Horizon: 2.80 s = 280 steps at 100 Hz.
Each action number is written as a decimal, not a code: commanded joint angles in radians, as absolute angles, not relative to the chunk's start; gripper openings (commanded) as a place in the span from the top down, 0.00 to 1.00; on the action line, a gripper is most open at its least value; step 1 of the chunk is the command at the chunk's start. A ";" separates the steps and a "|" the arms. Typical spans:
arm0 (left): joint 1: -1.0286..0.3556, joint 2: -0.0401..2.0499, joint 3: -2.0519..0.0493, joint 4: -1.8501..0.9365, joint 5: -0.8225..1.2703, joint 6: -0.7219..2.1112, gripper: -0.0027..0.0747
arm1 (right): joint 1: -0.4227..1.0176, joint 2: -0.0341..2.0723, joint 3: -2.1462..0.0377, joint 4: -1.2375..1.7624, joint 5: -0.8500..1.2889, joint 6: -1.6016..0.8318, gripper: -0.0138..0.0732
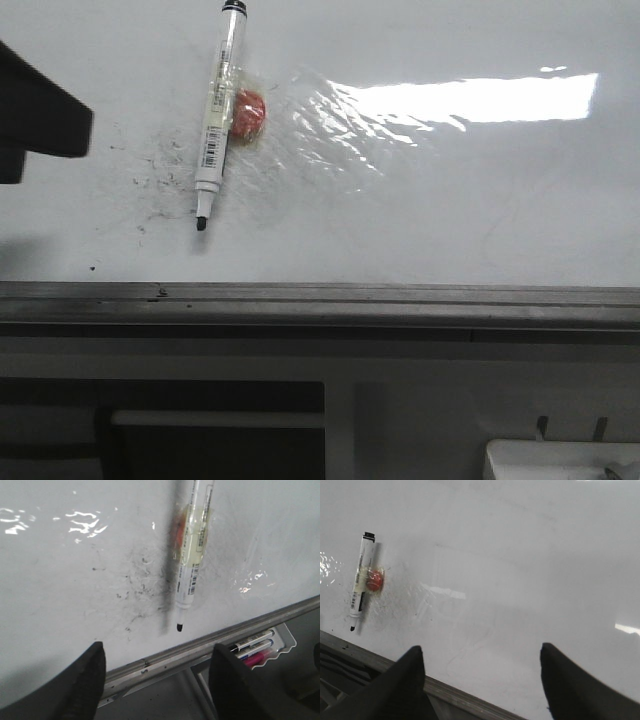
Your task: Write number 8 on whiteboard
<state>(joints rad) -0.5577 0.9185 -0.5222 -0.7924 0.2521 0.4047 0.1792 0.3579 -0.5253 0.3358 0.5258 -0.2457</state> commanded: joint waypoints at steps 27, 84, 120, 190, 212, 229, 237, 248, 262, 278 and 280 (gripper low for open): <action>-0.744 1.116 -0.641 -0.851 -0.046 0.407 0.45 | 0.177 0.373 -0.561 0.337 0.490 -0.254 0.34; -0.748 1.302 -0.695 -0.854 -0.128 0.407 0.80 | 0.177 0.373 -0.561 0.362 0.538 -0.253 0.34; -0.748 1.177 -0.695 -0.698 0.201 0.447 0.99 | 0.198 0.373 -0.561 0.465 0.612 -0.406 0.34; -0.748 0.878 -0.575 -1.193 0.533 1.317 0.99 | 0.329 0.677 -0.568 1.432 0.838 -1.448 0.34; -0.748 0.878 -0.575 -1.193 0.539 1.350 0.99 | 0.387 0.805 -0.644 1.457 0.849 -1.482 0.34; -0.748 0.878 -0.575 -1.195 0.539 1.371 0.99 | 0.495 0.917 -0.693 1.460 0.780 -1.486 0.34; -0.748 0.878 -0.575 -1.195 0.539 1.371 0.99 | 0.538 0.959 -0.710 1.464 0.739 -1.486 0.34; -0.748 0.878 -0.575 -1.195 0.539 1.371 0.99 | 0.608 1.001 -0.728 1.471 0.676 -1.486 0.34; -0.748 0.878 -0.575 -1.195 0.539 1.371 0.99 | 0.699 1.049 -0.743 1.479 0.577 -1.486 0.34; -0.748 0.878 -0.575 -1.195 0.539 1.371 0.99 | 0.744 1.071 -0.745 1.495 0.486 -1.486 0.67; -0.748 0.878 -0.575 -1.195 0.539 1.371 0.99 | 0.746 1.071 -0.745 1.495 0.484 -1.486 0.74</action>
<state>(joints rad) -0.7482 0.8817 -0.5496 -1.1453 0.5502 1.3720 0.7353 1.0780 -0.7083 1.4399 0.5196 -1.4763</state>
